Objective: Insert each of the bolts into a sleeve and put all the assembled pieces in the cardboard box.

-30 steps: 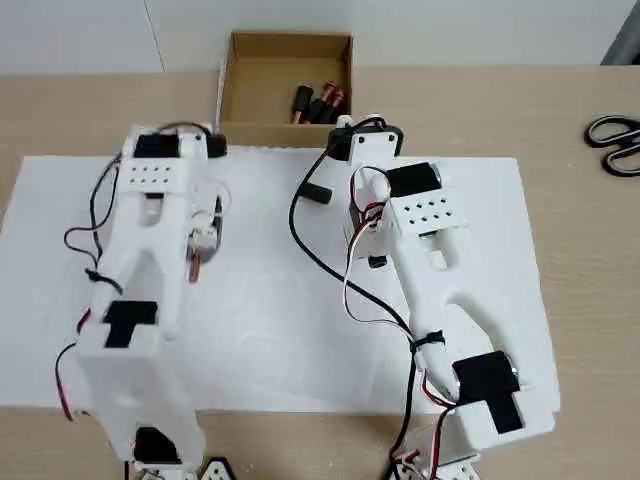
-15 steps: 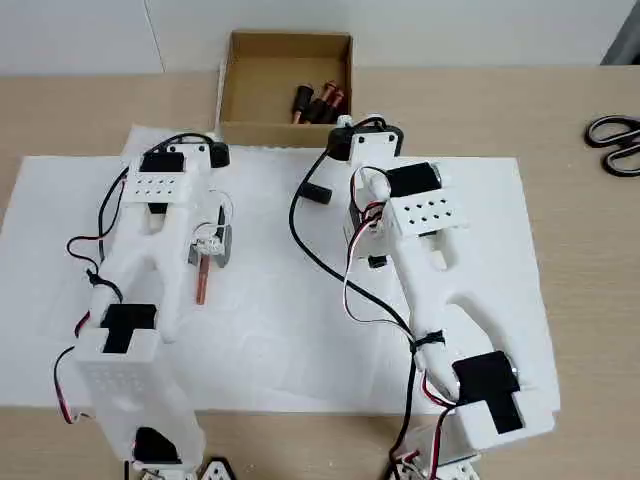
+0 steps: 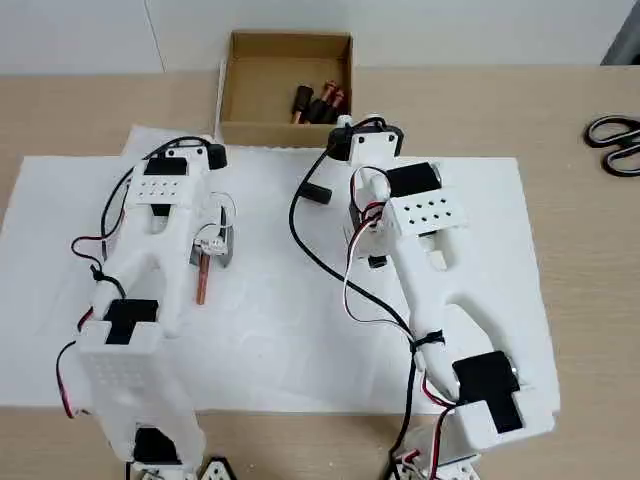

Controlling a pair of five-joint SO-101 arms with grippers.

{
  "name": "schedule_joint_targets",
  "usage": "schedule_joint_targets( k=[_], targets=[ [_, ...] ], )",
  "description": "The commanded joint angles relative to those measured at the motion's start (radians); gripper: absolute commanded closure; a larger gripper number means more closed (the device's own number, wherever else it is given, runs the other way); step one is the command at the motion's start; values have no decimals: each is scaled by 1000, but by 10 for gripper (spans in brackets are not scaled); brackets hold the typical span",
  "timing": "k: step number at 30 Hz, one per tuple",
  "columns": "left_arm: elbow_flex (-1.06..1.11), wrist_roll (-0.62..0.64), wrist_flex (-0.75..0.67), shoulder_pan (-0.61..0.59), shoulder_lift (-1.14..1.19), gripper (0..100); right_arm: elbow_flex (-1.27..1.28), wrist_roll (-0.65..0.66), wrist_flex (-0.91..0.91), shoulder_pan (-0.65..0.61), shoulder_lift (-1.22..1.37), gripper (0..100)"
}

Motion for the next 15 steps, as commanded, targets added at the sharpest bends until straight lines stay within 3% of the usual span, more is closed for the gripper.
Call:
schedule_joint_targets(
  k=[1, 4, 15],
  targets=[
    [-5, 14, -43, -2, 2, 890, -5, 9, 5, 8, -58, 995],
    [-5, 12, -43, 5, -3, 972, -5, 8, 5, 8, -58, 995],
    [-36, 6, 26, 5, -6, 994, -5, 12, -1, 8, -58, 995]
  ],
)
